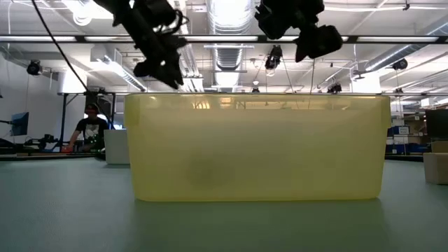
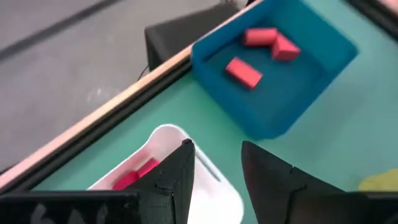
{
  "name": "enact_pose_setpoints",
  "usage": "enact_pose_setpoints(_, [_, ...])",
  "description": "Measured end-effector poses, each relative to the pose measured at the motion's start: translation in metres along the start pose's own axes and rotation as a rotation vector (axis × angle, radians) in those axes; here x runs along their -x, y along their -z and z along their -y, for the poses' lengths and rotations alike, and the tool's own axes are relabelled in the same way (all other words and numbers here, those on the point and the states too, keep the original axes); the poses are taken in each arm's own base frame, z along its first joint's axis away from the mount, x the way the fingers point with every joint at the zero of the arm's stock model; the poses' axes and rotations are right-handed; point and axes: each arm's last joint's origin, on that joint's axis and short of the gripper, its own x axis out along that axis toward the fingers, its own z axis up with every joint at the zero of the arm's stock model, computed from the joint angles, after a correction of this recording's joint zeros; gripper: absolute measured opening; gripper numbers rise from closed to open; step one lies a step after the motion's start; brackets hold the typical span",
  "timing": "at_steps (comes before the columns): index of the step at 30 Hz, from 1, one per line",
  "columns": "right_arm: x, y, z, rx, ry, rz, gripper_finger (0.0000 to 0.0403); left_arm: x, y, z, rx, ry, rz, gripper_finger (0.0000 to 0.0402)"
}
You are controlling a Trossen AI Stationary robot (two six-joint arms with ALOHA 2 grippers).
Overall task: Sort & place blocks by color
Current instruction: Put the light orange triangular block into the yellow bin
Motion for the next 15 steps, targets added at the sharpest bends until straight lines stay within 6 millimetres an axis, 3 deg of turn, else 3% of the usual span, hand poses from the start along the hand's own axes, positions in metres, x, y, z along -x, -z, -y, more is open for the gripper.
enact_pose_setpoints(6, [-0.007, 0.019, -0.006, -0.049, 0.086, -0.025, 0.0235, 0.036, -0.004, 0.008, -0.017, 0.053, 0.124, 0.0116])
enact_pose_setpoints(15, [-0.031, 0.046, 0.002, -0.124, 0.237, -0.115, 0.0235, 0.067, -0.007, 0.010, -0.019, 0.091, 0.251, 0.0116])
